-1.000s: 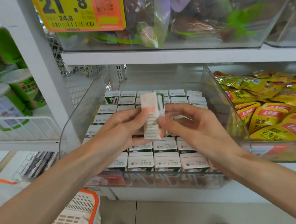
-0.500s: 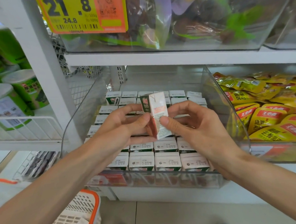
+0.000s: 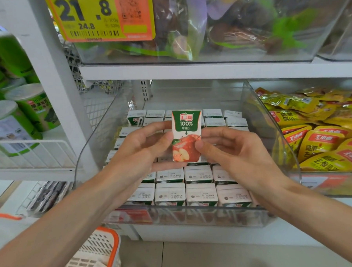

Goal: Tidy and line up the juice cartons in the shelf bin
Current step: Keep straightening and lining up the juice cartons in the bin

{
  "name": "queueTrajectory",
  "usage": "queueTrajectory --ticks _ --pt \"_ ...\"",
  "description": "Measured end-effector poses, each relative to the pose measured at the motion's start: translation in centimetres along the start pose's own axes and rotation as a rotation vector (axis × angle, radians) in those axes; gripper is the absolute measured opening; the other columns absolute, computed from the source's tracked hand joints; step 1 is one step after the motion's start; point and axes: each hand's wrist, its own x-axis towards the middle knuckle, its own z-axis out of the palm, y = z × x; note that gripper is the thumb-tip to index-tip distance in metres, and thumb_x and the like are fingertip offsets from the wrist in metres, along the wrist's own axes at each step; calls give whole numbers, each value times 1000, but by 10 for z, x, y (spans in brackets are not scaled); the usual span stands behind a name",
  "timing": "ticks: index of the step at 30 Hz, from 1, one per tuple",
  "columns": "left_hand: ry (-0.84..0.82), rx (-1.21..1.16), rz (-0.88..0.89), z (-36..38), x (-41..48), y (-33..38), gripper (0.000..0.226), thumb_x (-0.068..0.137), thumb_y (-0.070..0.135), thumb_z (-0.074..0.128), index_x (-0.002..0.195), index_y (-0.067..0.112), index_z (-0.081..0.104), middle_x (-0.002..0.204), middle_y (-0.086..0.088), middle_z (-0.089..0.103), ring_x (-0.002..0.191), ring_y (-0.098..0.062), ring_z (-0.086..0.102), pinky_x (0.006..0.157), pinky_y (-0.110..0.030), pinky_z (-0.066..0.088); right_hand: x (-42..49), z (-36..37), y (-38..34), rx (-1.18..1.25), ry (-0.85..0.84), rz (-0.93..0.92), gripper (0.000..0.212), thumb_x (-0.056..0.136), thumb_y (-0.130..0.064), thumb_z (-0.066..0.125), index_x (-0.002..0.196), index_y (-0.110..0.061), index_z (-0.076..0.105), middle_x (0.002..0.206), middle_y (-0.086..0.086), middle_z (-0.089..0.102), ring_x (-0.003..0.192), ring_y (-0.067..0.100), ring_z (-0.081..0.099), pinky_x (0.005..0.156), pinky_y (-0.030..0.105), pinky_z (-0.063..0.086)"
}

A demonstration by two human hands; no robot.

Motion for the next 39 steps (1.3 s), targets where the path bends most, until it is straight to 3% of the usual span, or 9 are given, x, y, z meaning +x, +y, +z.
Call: queueTrajectory --ticks 6,11,14,17,20,22,26,31,39 --pt "-3 -35 -6 3 -1 2 30 99 18 64 129 18 67 120 -8 77 107 -29 77 80 -37 65 1 0 2 -21 -20 -24 22 95 -18 75 116 -21 78 104 -7 82 98 6 77 83 15 57" --pt "-76 -107 -32 6 -1 4 47 91 23 69 135 16 56 122 -13 76 108 -36 76 84 -40 64 2 2 2 -65 -39 -33 25 104 -20 65 124 -21 78 117 -4 79 108 21 75 98 33 61" --pt "-114 -128 -65 6 -1 3 56 86 26 73 138 18 53 121 -12 77 108 -34 76 83 -42 65 1 3 0 -63 -106 -35 26 105 -16 62 126 -18 77 114 -3 81 107 20 76 99 28 59" --pt "-131 -93 -83 5 -2 1 63 83 29 76 141 23 54 122 -10 77 111 -31 75 86 -44 64 0 3 -1 -21 -100 -34 29 99 -20 70 128 -22 74 108 -3 82 104 15 78 96 27 60" --pt "-103 12 -37 5 -1 0 56 83 34 76 135 21 64 120 -4 78 111 -23 76 86 -39 64 0 4 -4 2 -109 11 55 79 -39 82 131 -28 68 106 -6 82 103 10 78 93 22 60" --pt "-90 55 -17 6 -2 -2 55 80 38 77 132 21 68 119 -1 78 111 -18 75 85 -37 64 -1 6 -4 -24 -113 8 63 73 -36 87 132 -26 65 106 -8 81 101 8 78 88 18 60" --pt "-87 13 -34 5 0 -2 61 82 42 78 137 21 63 123 -3 77 113 -25 75 90 -44 63 -1 6 -6 -10 -72 0 55 81 -25 88 132 -28 68 110 -7 77 103 8 77 92 17 59" --pt "-120 -71 -48 3 1 -1 54 90 29 74 141 17 59 126 -9 76 115 -31 74 91 -48 62 -1 6 -5 13 -76 2 52 86 -18 85 134 -25 68 112 -3 77 106 9 76 93 16 57" --pt "-108 -156 -45 6 2 3 44 94 11 65 137 13 59 123 -13 76 111 -34 75 85 -47 64 0 1 -4 16 -88 -46 25 94 -15 77 118 -21 76 117 -7 80 110 12 75 100 30 60"
